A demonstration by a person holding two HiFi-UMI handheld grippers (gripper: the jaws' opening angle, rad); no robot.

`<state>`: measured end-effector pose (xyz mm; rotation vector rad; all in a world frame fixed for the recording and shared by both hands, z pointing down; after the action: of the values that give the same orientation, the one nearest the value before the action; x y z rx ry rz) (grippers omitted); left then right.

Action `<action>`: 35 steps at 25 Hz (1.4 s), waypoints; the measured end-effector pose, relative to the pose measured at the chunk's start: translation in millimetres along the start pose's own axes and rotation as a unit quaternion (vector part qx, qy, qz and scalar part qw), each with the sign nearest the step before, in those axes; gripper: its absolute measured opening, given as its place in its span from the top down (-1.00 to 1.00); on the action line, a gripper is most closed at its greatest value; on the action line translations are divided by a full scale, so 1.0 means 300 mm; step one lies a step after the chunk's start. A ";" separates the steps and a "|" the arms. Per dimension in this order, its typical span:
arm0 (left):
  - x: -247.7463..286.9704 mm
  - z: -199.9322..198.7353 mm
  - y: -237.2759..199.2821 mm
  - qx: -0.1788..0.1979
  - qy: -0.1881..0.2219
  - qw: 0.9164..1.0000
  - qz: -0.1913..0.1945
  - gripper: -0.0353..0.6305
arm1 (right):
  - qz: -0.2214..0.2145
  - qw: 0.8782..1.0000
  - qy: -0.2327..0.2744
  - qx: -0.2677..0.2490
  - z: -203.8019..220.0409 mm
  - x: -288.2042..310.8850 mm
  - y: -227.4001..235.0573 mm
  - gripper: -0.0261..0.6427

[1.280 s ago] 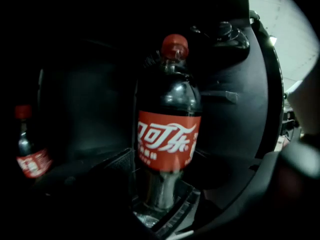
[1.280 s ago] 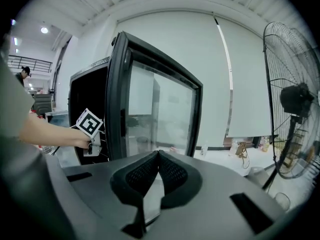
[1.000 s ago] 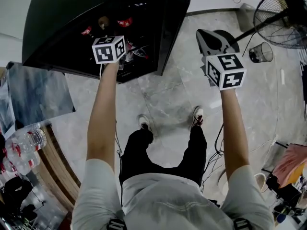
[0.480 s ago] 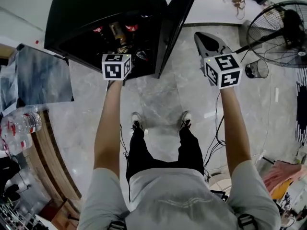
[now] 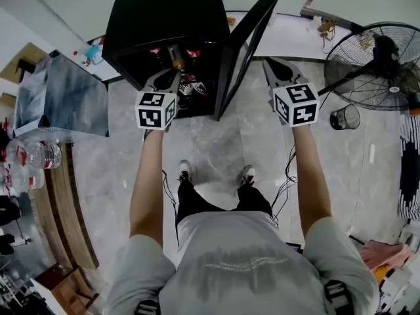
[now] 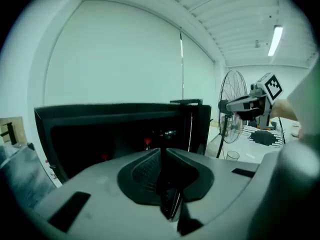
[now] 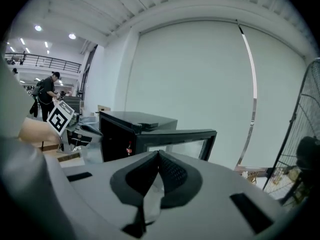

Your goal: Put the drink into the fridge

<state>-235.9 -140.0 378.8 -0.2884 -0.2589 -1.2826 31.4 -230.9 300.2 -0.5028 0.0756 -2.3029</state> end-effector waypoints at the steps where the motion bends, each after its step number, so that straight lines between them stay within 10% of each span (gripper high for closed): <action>1: -0.029 -0.032 0.011 0.000 0.010 1.000 -0.004 0.82 | -0.002 1.000 0.002 -0.001 -0.019 -0.018 -0.005 0.92; 18: -0.343 -0.418 0.172 0.094 0.132 0.986 -0.033 0.85 | 0.005 0.994 0.093 -0.055 -0.306 -0.209 -0.064 0.92; 35: -0.420 -0.509 0.246 0.133 0.156 0.978 -0.039 0.85 | -0.006 0.990 0.131 -0.042 -0.359 -0.307 -0.111 0.92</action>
<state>-193.6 -61.5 187.2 0.1539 -0.1719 -1.3326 26.0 -153.2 177.2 -0.2395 0.2999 -2.3736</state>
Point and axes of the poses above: the fingertips, and each gripper's own axes: x forward along the fingers, y to its right, z out of its underside, the point moved 5 cm from there along -x, backward along the fingers, and after that the axes turned 6 degrees about z, right-handed, at the moved point
